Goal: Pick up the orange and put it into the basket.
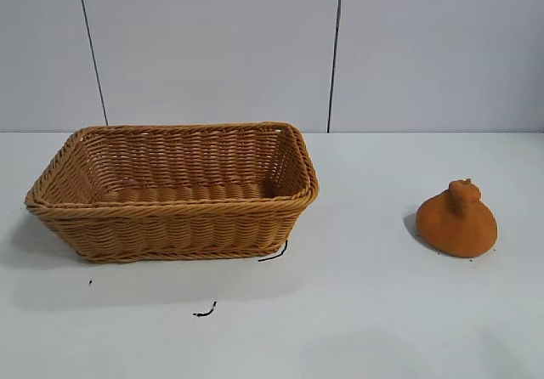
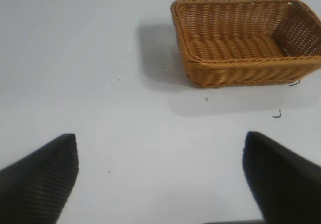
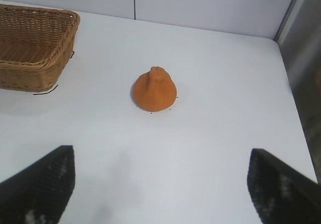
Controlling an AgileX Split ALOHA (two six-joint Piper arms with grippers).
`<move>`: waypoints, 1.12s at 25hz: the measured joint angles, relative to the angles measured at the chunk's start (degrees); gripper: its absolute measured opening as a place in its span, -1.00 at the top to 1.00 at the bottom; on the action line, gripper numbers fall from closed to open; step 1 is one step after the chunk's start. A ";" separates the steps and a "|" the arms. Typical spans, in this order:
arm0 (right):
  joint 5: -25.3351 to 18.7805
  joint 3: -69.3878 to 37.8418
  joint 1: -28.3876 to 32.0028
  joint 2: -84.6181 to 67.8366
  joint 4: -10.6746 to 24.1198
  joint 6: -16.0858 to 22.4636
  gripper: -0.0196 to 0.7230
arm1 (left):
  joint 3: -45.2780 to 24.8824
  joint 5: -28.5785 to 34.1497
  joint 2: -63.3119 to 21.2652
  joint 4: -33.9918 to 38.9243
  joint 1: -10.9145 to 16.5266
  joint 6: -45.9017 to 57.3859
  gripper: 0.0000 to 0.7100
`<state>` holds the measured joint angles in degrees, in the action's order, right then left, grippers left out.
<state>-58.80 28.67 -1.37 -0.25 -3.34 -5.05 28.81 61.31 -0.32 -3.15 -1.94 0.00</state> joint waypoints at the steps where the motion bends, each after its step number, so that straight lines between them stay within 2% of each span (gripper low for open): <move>1: 0.00 0.00 0.00 0.00 0.00 0.00 -0.83 | 0.00 0.00 0.00 0.00 0.00 0.00 -0.80; 5: 0.00 0.00 0.00 0.00 0.00 0.22 -0.83 | 0.00 0.00 0.00 0.00 0.00 0.00 -0.80; 8: -0.07 1.36 0.00 3.72 0.00 2.13 -0.83 | 0.00 0.00 0.00 0.00 0.00 0.00 -0.80; 15: 0.83 11.40 0.00 27.68 2.56 3.24 -0.84 | 0.00 0.00 0.00 0.00 0.00 0.00 -0.80; 19: 3.56 17.88 0.00 44.45 2.71 3.41 -0.84 | 0.00 0.00 0.00 0.00 0.00 0.00 -0.80; 23: 7.29 25.56 0.00 61.85 0.01 3.41 -0.84 | 0.00 0.00 0.00 0.00 0.00 0.00 -0.80; 28: 7.45 37.58 0.00 82.20 -4.23 2.37 -0.84 | 0.00 0.00 0.00 0.00 0.00 0.00 -0.80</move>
<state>-51.35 66.25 -1.37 81.95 -7.57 -2.68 28.81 61.31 -0.32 -3.15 -1.94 0.00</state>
